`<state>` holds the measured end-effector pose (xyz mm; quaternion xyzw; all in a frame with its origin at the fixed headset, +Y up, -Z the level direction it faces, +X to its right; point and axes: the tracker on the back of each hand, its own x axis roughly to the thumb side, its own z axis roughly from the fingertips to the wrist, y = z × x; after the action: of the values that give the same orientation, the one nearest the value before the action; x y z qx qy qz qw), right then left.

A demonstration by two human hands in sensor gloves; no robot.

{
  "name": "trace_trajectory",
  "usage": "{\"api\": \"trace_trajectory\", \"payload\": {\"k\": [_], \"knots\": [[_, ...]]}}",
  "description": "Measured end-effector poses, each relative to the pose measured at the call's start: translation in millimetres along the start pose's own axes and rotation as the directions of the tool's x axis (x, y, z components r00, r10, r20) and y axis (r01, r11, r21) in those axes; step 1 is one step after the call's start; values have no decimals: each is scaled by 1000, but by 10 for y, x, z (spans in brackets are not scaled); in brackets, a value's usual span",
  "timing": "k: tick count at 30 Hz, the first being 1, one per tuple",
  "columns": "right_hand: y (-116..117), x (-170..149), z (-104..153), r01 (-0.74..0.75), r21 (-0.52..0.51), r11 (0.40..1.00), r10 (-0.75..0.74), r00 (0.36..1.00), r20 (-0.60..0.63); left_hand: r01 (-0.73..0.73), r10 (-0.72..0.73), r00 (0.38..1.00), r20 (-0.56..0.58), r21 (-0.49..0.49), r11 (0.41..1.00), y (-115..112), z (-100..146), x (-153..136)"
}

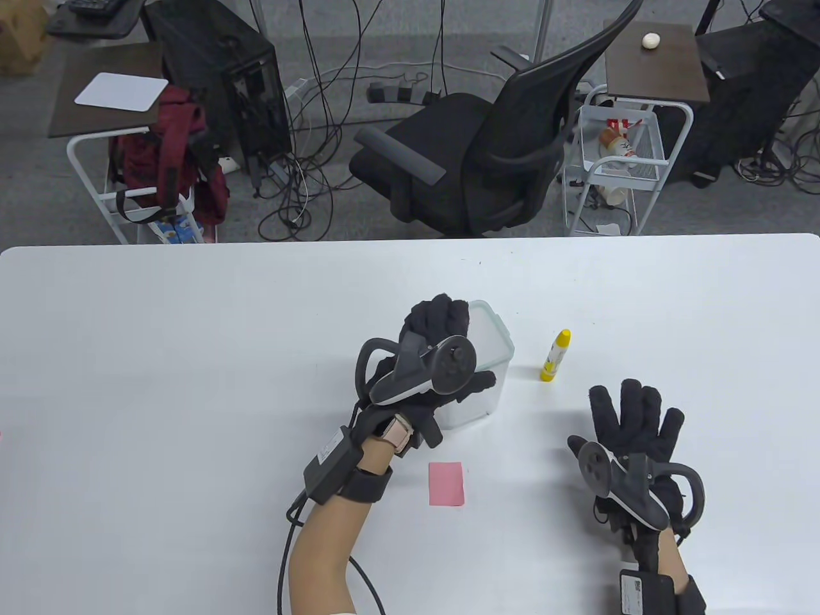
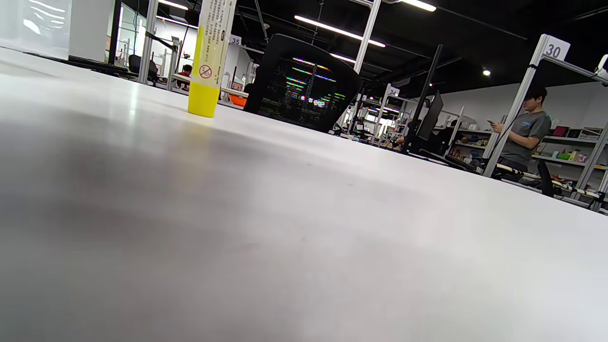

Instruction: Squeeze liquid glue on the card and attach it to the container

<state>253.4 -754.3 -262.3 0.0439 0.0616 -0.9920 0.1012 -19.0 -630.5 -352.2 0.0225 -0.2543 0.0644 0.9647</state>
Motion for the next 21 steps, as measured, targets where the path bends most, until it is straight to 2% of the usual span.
{"api": "trace_trajectory", "payload": {"k": [6,8,16,19,21], "knots": [[-3,20,21,-5,-5,1000,5,1000,2,92,-91,995,31,-26,995,-109,39,101],[0,26,25,-4,-8,1000,4,1000,3,81,-80,996,30,-22,996,-104,30,106],[-1,43,31,-6,-6,1000,6,1000,8,126,-123,992,31,-127,984,-76,10,117],[2,45,34,-2,-7,1000,2,1000,10,128,-128,992,10,-128,983,-14,108,100],[4,48,33,-1,-6,1000,1,1000,11,83,-84,996,-16,-69,994,43,235,62]]}}
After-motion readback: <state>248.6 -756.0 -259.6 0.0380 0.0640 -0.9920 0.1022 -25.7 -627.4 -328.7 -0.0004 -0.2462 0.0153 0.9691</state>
